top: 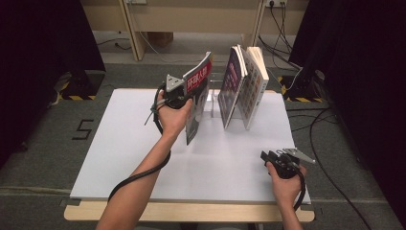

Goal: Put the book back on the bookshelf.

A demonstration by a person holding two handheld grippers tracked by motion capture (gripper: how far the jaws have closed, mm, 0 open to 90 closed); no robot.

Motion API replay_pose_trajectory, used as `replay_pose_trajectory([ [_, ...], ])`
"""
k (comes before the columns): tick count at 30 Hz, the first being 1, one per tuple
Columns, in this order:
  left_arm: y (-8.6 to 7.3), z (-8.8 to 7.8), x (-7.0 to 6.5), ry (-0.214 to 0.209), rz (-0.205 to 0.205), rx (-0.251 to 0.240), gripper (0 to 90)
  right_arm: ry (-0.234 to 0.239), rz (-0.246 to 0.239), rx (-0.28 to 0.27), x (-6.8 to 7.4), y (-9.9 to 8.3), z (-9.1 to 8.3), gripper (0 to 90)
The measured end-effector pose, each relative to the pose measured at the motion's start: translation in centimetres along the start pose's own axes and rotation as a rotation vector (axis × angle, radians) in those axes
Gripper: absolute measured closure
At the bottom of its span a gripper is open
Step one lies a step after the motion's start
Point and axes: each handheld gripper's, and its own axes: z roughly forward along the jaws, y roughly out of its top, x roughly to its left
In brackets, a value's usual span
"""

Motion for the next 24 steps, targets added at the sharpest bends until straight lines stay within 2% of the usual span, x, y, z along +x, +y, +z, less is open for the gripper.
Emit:
replay_pose_trajectory([
  [10,1.0,0.2,0.5,0.032,0.003,-0.043,86.5,0.001,-0.001,0.0,0.0,0.0,0.1,61.7],
  [16,1.0,0.7,0.7,0.058,0.009,-0.046,86.5,0.001,0.0,-0.004,-0.1,0.0,0.1,61.7],
  [24,0.9,1.1,1.1,0.069,0.004,-0.052,86.5,0.002,0.001,-0.004,-0.1,0.0,0.1,61.8],
])
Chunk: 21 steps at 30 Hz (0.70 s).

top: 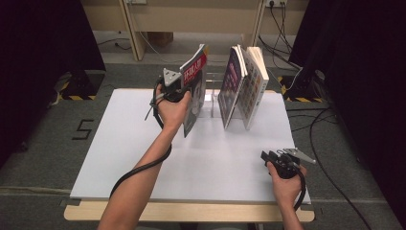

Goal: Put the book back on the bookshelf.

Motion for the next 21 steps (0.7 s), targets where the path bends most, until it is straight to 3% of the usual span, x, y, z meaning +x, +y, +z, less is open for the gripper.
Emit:
replay_pose_trajectory([
  [16,0.65,0.66,-0.21,0.007,0.001,-0.029,86.5,-0.001,0.002,-0.005,-0.07,0.0,0.0,61.7],
  [21,0.75,0.83,-0.26,0.018,0.018,-0.029,86.5,-0.003,0.002,-0.003,-0.13,0.02,-0.04,61.7],
])
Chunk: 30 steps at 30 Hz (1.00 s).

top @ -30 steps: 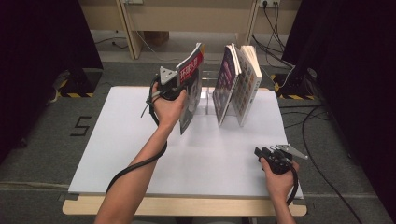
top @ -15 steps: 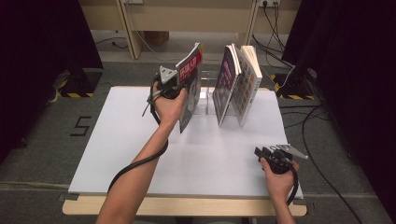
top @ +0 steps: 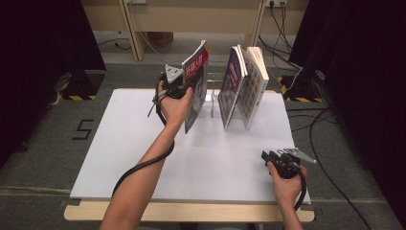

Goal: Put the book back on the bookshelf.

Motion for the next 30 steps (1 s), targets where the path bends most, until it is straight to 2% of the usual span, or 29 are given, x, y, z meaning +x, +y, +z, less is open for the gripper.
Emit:
replay_pose_trajectory([
  [6,0.0,0.3,0.1,0.0,-0.014,-0.005,86.5,-0.001,0.003,0.0,0.0,0.0,0.0,61.7],
  [30,0.6,1.8,-0.1,0.007,0.007,-0.016,86.5,0.001,0.013,0.002,-0.1,0.0,0.0,61.7],
])
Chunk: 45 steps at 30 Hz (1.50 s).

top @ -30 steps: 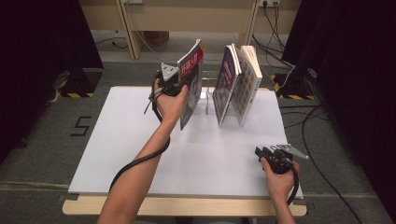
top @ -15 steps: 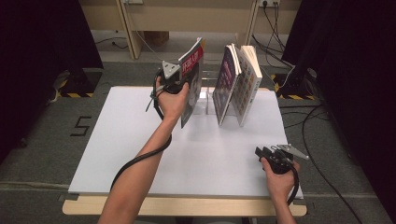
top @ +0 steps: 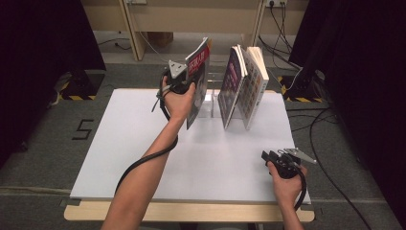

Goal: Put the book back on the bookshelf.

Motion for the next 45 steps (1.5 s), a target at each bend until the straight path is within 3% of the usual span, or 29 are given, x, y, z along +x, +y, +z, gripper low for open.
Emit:
replay_pose_trajectory([
  [45,0.2,2.7,0.1,0.047,0.0,-0.023,86.5,-0.001,0.01,-0.002,-0.3,0.1,-0.1,61.7],
])
